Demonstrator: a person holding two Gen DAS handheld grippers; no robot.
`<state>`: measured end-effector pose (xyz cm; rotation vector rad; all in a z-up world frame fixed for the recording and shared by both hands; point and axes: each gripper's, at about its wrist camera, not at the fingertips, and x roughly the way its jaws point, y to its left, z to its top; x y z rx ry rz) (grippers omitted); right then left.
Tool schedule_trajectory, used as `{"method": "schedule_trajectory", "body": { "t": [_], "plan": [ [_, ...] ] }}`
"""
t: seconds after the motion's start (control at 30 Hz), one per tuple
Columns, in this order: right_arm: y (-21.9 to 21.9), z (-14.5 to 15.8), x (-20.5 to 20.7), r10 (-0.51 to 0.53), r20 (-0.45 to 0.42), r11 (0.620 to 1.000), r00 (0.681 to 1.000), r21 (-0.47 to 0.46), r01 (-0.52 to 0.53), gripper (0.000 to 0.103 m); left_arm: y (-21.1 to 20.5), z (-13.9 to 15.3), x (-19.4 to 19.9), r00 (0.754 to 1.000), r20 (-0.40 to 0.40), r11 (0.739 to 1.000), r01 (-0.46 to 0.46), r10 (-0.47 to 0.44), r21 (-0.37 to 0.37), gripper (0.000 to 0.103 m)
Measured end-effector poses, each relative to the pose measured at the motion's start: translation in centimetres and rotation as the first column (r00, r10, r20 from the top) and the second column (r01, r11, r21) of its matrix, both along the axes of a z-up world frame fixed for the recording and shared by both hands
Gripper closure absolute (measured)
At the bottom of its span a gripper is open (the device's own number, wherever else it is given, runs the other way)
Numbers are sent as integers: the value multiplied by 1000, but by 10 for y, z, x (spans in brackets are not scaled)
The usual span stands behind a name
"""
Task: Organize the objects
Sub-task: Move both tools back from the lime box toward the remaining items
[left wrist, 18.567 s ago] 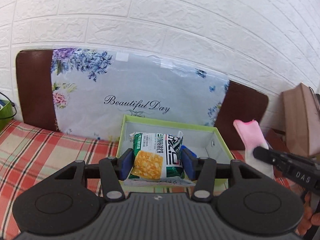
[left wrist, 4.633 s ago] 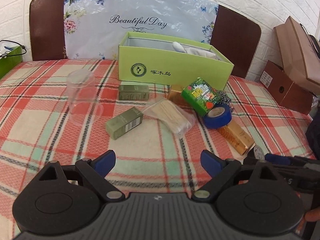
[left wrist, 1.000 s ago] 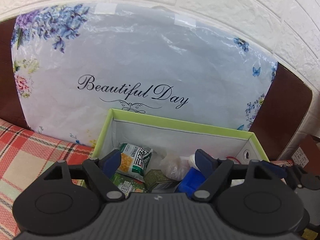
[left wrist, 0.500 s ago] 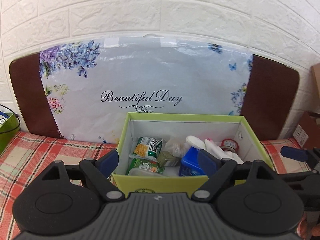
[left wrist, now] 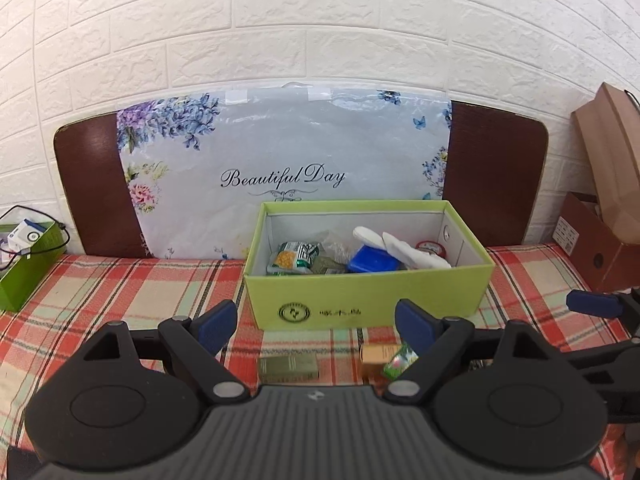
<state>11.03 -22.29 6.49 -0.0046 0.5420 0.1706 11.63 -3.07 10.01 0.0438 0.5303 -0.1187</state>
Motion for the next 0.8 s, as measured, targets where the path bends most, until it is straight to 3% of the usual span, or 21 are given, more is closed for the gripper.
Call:
{"method": "schedule_trajectory", "body": {
  "t": [0.47,0.8],
  "plan": [
    [5,-13,-91,-10,43,1000,999,-12,11,0,26,-38,-62,999,-41,999,-15,14,-38,14],
    [7,-46,-118,18,-19,1000,1000,3,-18,0,59,-83,-90,992,-122,997,-44,36,-64,14]
  ]
}}
